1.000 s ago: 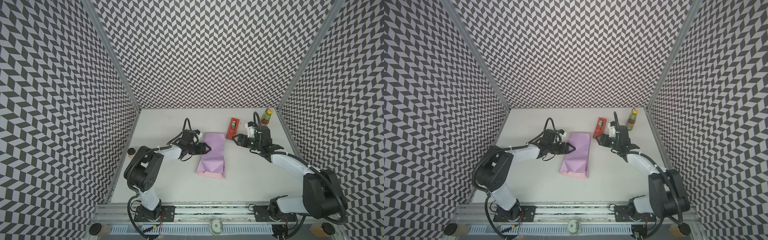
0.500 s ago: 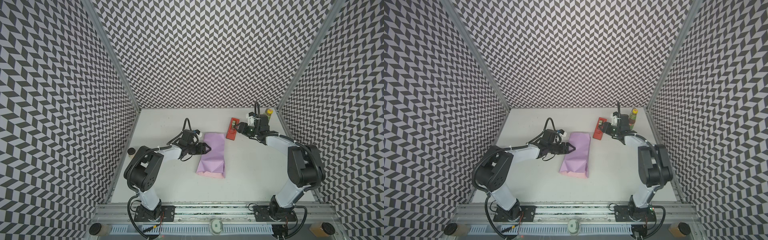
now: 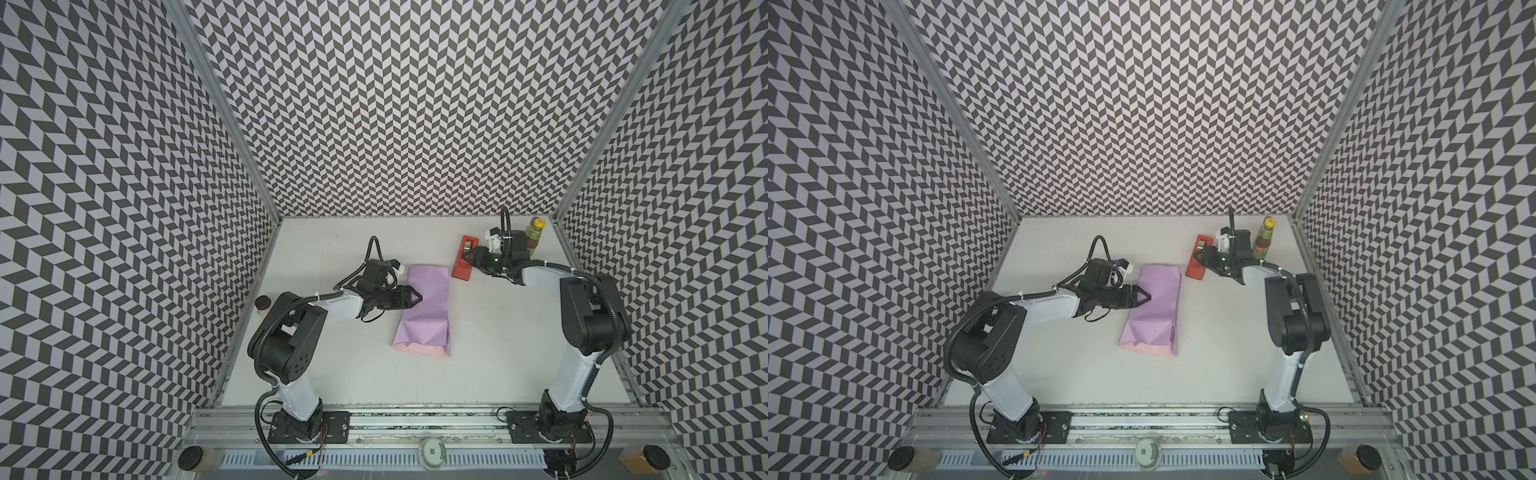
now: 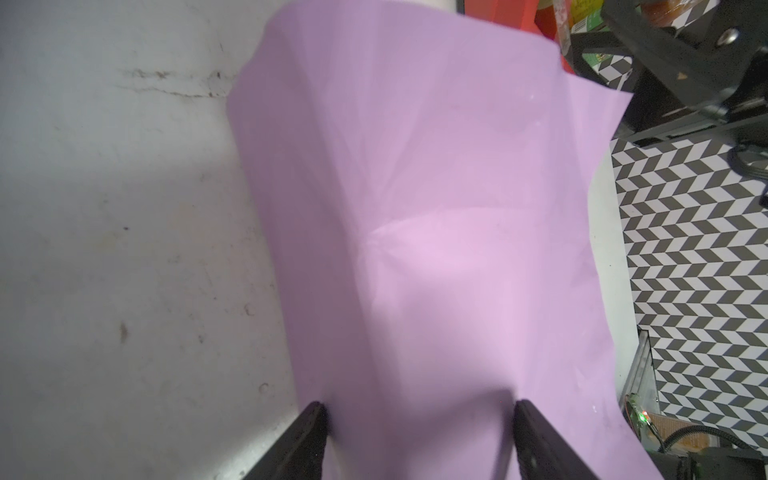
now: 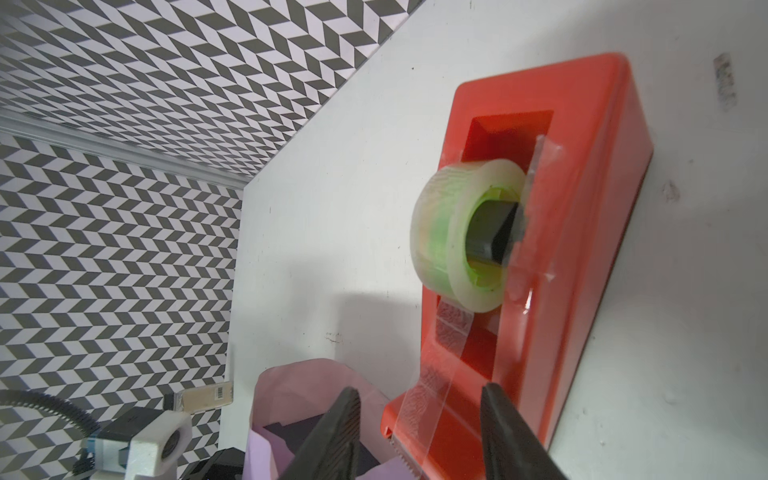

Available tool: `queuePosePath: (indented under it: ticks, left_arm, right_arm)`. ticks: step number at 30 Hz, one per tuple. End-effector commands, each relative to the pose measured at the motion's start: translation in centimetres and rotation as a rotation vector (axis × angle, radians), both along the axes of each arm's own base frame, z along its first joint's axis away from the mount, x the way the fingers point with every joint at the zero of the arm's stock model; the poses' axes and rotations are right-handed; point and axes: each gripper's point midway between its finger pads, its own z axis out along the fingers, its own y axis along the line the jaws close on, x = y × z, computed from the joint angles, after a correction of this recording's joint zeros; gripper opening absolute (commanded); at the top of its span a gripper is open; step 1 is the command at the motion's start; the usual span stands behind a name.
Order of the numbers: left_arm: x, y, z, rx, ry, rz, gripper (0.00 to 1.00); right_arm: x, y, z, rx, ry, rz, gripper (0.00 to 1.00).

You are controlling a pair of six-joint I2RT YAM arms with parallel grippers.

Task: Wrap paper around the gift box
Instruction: 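Move the right gripper to the red tape dispenser's cutting edge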

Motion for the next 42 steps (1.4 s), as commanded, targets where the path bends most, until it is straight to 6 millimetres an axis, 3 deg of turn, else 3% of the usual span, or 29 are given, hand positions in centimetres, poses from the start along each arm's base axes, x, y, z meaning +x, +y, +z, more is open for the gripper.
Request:
queuePosePath:
  ticks: [1,17,30,42]
  left_arm:
    - [-3.7,3.6,-7.3,0.225,0.194,0.039,0.69]
    - [-3.6,3.7,-7.2,0.228,0.188,0.041,0.68]
    - [-3.4,3.8,-7.1,0.234,0.182,0.046,0.68]
    - [-3.4,3.8,-7.2,0.237,0.181,0.046,0.68]
  right_arm:
    - [1.2,0.5,1.0,0.039,-0.052,0.015,0.47]
    - [0.7,1.6,-0.4,0.190,-0.006,0.005,0.36]
    - [0.4,1.8,-1.0,0.255,0.018,-0.019,0.19]
    - [0.4,1.9,0.1,0.307,0.012,-0.036,0.02]
